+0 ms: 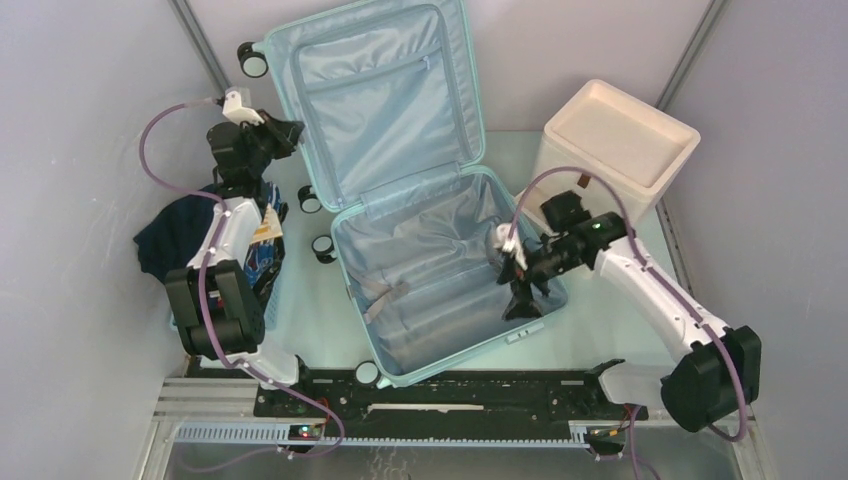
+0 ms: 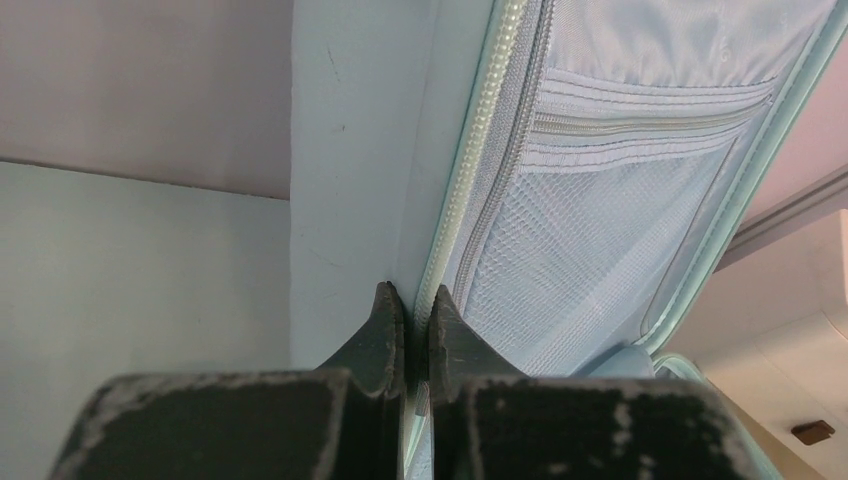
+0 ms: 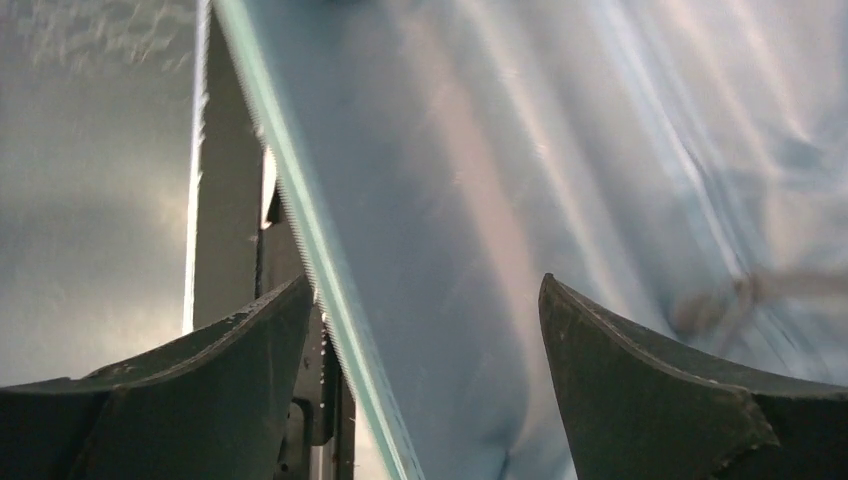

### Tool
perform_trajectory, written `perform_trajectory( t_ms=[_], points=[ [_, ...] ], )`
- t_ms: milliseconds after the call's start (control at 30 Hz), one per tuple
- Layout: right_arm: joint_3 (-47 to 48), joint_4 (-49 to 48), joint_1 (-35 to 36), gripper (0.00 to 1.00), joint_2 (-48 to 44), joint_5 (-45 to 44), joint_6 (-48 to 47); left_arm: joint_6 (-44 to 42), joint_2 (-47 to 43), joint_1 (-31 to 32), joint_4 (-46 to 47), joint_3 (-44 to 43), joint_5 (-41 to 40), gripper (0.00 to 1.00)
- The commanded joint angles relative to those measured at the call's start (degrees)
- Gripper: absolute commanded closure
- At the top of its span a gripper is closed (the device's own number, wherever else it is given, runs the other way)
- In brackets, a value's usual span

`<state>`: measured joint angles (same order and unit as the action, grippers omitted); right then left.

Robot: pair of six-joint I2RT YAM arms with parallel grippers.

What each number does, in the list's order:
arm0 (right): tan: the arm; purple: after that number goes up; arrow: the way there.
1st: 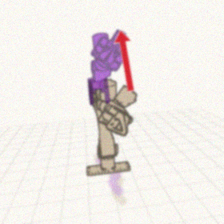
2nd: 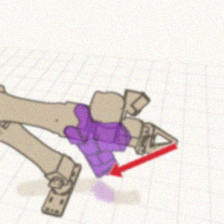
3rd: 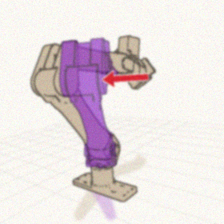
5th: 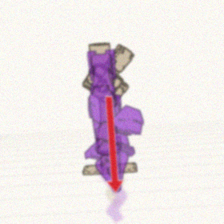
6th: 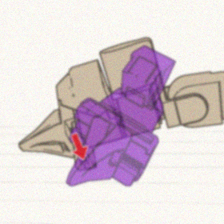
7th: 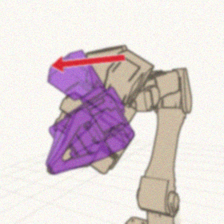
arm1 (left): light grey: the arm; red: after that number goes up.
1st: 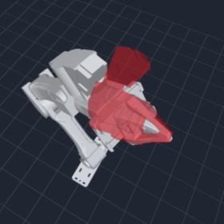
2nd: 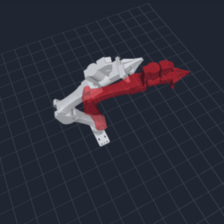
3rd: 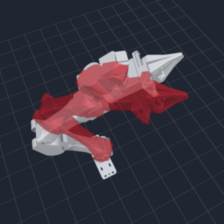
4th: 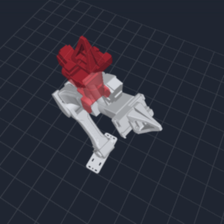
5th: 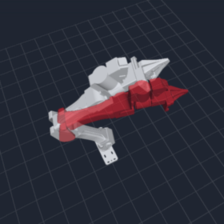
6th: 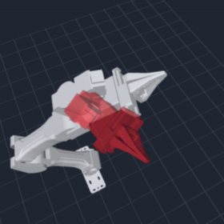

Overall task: Open, take out, and arrange the luggage
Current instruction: Adjust the luggage at the center of the board.

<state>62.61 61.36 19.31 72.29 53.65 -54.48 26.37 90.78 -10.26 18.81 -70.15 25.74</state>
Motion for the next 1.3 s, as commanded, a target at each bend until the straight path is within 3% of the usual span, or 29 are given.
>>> perform_trajectory(
  t_ms=[0, 133, 267, 333, 467, 533, 633, 767, 1033, 1267],
  points=[
    [-2.8, 2.7, 11.7, 0.04, -3.5, -4.5, -12.2, -0.7, -5.1, 3.3, 2.5, 1.0, 13.3, 1.00],
    [-7.7, -3.3, 25.8, 0.02, -2.9, -13.2, -10.9, -2.2, -7.1, 3.4, 2.8, 1.3, 13.0, 1.00],
    [-11.5, -12.5, 33.4, 0.11, 1.1, -22.9, -4.2, -2.9, -9.2, 4.1, 5.8, 3.3, 14.3, 1.00],
    [-11.6, -15.7, 35.1, 0.26, 3.5, -27.6, -1.5, -3.6, -10.3, 4.5, 6.8, 4.2, 14.8, 1.00],
    [-11.1, -21.4, 36.7, 0.63, 5.5, -34.4, 1.2, -4.2, -11.9, 4.9, 8.7, 5.8, 14.1, 1.00],
    [-10.1, -24.1, 36.5, 0.77, 5.6, -35.9, 2.4, -4.4, -12.4, 4.9, 9.3, 6.0, 13.2, 1.00],
    [-7.6, -27.7, 35.8, 0.89, 6.9, -38.3, 3.7, -4.6, -12.7, 4.9, 10.4, 6.0, 10.8, 1.00],
    [-3.8, -31.7, 34.3, 0.96, 10.9, -41.4, 5.5, -4.1, -10.8, 4.9, 12.4, 4.9, 8.1, 1.00],
    [2.0, -37.9, 31.1, 0.97, 19.0, -48.2, 9.9, -1.3, -3.1, 4.9, 16.0, -0.1, 6.1, 1.00],
    [4.9, -39.4, 27.4, 0.97, 23.7, -48.6, 9.9, 0.1, 0.4, 5.0, 19.3, -1.3, 6.4, 1.00]
  ],
)
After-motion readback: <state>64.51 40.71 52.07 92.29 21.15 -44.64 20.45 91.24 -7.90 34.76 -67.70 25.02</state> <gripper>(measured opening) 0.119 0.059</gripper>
